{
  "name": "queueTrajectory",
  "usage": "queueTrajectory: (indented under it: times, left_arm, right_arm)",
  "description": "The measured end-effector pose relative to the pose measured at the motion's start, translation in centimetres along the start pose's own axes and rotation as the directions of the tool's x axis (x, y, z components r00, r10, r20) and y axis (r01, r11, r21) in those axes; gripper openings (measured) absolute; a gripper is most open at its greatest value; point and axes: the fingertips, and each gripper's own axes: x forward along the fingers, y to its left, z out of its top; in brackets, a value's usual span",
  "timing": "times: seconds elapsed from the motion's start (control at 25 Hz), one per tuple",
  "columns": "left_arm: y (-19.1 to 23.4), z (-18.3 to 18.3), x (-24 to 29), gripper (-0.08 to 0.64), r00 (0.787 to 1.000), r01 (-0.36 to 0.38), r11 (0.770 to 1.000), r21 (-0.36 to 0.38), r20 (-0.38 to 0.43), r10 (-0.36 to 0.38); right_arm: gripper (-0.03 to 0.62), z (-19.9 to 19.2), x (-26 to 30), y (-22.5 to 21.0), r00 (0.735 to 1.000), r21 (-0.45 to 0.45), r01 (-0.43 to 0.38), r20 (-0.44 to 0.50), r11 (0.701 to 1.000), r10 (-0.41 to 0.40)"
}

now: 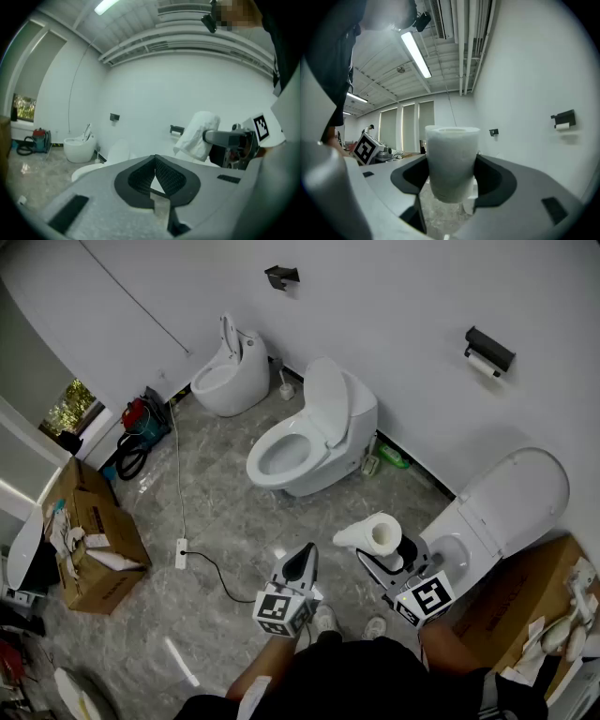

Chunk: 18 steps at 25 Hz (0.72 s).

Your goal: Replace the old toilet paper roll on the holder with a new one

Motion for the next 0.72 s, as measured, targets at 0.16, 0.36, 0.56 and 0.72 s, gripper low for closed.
queueTrajectory:
  times: [0.16, 0.36, 0.56, 0.72]
  left_arm:
    - [-1.3, 0.7, -0.7, 0.005, 1.000, 0.014, 0.998, -0.067, 0.023, -0.013]
    - [-1.2, 2.5, -1.0, 0.005, 0.998, 0.010, 0.997, -0.080, 0.061, -0.005]
    - [0.2, 3.7, -1.4, 0.005, 0.997, 0.019, 1.000, 0.011, 0.068, -0.020]
    - [2.4, 4.7, -1.8, 0.005, 0.996, 0.031, 0.999, 0.040, 0.078, -0.034]
  right_arm:
    - [0.291, 0.2, -1.3, 0.4, 0.999, -0.104, 0.025, -0.030, 0.994, -0.028]
    - [0.291, 0.8, -1.3, 0.9, 0.999, -0.125, 0.031, -0.020, 0.992, -0.034]
    - [0.291, 1.3, 0.3, 1.3, 0.998, -0.113, 0.065, -0.015, 0.991, -0.067]
    - [0.291, 1.5, 1.9, 0.8, 0.991, -0.068, 0.133, -0.005, 0.989, -0.133]
